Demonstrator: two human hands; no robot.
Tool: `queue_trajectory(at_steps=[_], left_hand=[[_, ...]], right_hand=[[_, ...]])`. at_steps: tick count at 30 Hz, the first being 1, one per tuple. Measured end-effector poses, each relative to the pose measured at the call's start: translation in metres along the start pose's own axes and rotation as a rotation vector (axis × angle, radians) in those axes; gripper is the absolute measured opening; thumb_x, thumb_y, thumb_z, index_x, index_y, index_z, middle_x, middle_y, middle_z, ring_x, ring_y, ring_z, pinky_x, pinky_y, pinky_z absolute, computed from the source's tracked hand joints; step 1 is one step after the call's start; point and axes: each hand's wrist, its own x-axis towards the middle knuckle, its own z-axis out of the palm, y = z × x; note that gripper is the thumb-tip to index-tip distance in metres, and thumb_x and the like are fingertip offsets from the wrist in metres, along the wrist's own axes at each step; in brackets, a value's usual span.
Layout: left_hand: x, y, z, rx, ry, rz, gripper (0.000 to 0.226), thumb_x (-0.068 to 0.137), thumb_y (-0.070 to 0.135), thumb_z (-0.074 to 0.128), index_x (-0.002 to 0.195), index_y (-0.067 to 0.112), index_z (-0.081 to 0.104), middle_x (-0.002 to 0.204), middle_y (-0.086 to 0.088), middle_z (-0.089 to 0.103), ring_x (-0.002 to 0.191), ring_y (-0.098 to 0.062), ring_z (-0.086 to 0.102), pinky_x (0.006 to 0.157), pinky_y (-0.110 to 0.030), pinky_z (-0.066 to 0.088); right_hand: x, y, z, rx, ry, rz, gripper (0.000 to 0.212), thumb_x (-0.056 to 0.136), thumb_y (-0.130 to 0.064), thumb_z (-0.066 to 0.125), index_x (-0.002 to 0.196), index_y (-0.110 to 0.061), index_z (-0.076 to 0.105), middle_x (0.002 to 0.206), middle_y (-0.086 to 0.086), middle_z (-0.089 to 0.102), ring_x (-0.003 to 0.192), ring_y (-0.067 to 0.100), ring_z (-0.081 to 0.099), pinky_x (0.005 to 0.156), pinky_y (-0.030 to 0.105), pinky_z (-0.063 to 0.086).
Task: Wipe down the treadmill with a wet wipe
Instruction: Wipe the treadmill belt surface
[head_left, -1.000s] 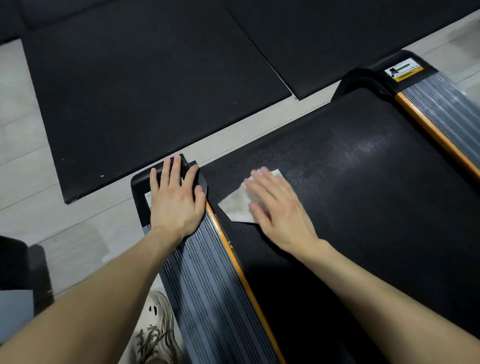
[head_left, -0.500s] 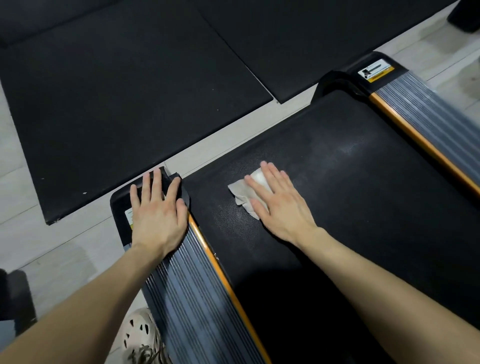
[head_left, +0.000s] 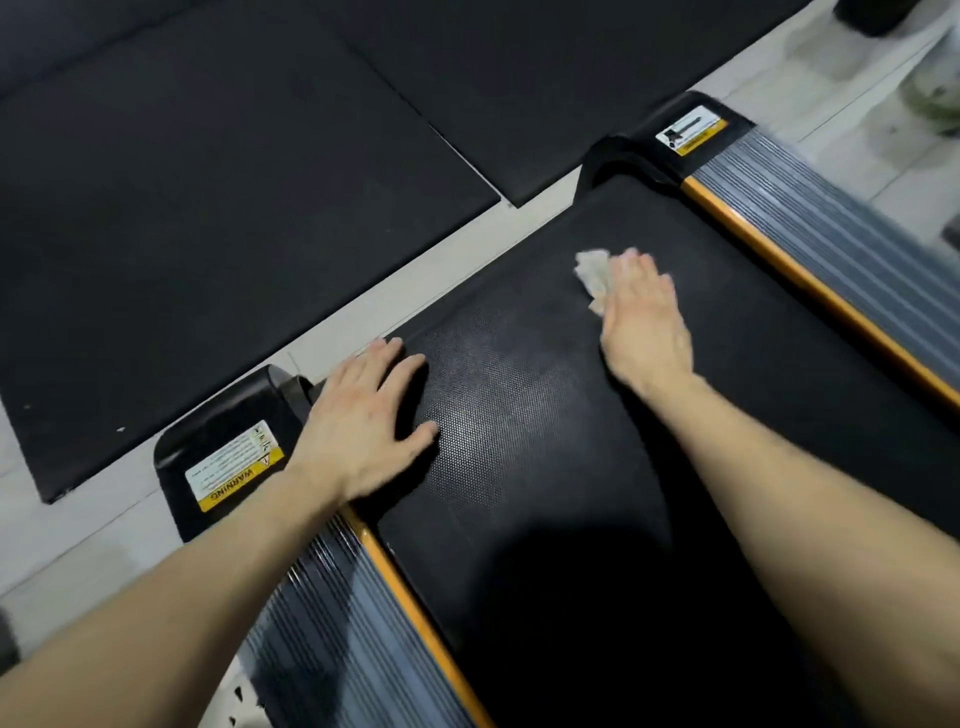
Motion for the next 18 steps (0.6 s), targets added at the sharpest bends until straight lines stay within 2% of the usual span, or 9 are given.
queue_trajectory(at_steps=[2,3,6,8,9,12,14,16,18], left_hand=[[0.023,0.012,-0.008,-0.020,-0.158,-0.066,0.127,0.073,0.091,0.059,0.170,0.025,0.011,0.178,-0.010,0.010,0.165,-0.027,0.007,0.133,-0.049,0.015],[0.035,0.017,-0.012,-0.012,-0.239,-0.109,0.146,0.062,0.093,0.070,0.171,0.022,0.001,0.178,-0.013,0.003,0.165,-0.030,0.003,0.133,-0.050,0.016],[0.058,0.031,-0.010,0.112,-0.380,-0.187,0.176,0.044,0.090,0.084,0.168,0.013,-0.015,0.177,-0.020,-0.007,0.165,-0.036,0.000,0.131,-0.053,0.022],[0.060,0.036,-0.007,0.179,-0.378,-0.204,0.180,0.041,0.089,0.086,0.167,0.010,-0.015,0.176,-0.022,-0.007,0.164,-0.038,0.001,0.130,-0.054,0.024],[0.059,0.038,-0.007,0.191,-0.380,-0.205,0.181,0.040,0.089,0.085,0.167,0.009,-0.016,0.176,-0.022,-0.007,0.164,-0.039,0.002,0.130,-0.054,0.024],[0.058,0.042,-0.011,0.213,-0.393,-0.207,0.180,0.042,0.089,0.085,0.166,0.009,-0.019,0.175,-0.023,-0.010,0.164,-0.040,0.001,0.130,-0.054,0.024],[0.059,0.046,-0.014,0.227,-0.398,-0.205,0.180,0.043,0.090,0.084,0.165,0.008,-0.019,0.175,-0.025,-0.009,0.164,-0.040,0.002,0.130,-0.053,0.025],[0.058,0.049,-0.015,0.249,-0.396,-0.197,0.180,0.043,0.092,0.082,0.164,0.006,-0.019,0.174,-0.026,-0.004,0.164,-0.040,0.004,0.128,-0.052,0.028],[0.058,0.049,-0.014,0.270,-0.390,-0.191,0.180,0.042,0.095,0.078,0.164,0.006,-0.019,0.174,-0.026,-0.002,0.164,-0.039,0.006,0.128,-0.051,0.030]], right_hand=[[0.010,0.010,-0.008,0.065,-0.028,0.122,0.050,0.101,-0.012,0.040,0.151,-0.008,0.039,0.157,0.014,0.041,0.144,0.036,0.040,0.118,0.054,0.038],[-0.001,-0.006,-0.006,0.082,-0.005,0.047,0.049,0.101,-0.013,0.043,0.149,-0.012,0.041,0.154,0.010,0.043,0.142,0.033,0.042,0.116,0.054,0.042],[-0.064,-0.070,0.013,0.160,-0.118,-0.586,0.054,0.107,-0.022,0.046,0.160,-0.018,0.038,0.165,0.003,0.038,0.154,0.026,0.032,0.129,0.049,0.027],[-0.059,-0.066,0.015,0.023,-0.095,-0.797,0.059,0.109,-0.024,0.045,0.166,-0.017,0.030,0.173,0.004,0.029,0.161,0.025,0.024,0.133,0.042,0.016],[-0.036,-0.045,0.015,-0.037,-0.055,-0.710,0.061,0.106,-0.021,0.047,0.165,-0.019,0.031,0.170,0.004,0.033,0.157,0.029,0.030,0.129,0.041,0.024],[0.043,0.031,-0.016,-0.022,-0.012,0.035,0.053,0.095,-0.011,0.050,0.147,-0.013,0.041,0.142,0.012,0.046,0.126,0.040,0.051,0.097,0.048,0.048],[0.058,0.045,-0.027,-0.047,0.027,0.233,0.042,0.091,-0.005,0.051,0.133,-0.006,0.055,0.130,0.020,0.054,0.119,0.041,0.057,0.098,0.052,0.052],[0.035,0.004,-0.014,0.073,0.054,-0.040,0.038,0.092,-0.004,0.054,0.129,-0.008,0.062,0.128,0.019,0.062,0.123,0.041,0.061,0.105,0.051,0.052],[-0.011,-0.046,0.001,0.173,-0.161,-0.639,0.052,0.103,-0.015,0.054,0.154,-0.008,0.049,0.158,0.014,0.049,0.151,0.032,0.042,0.128,0.042,0.030]])
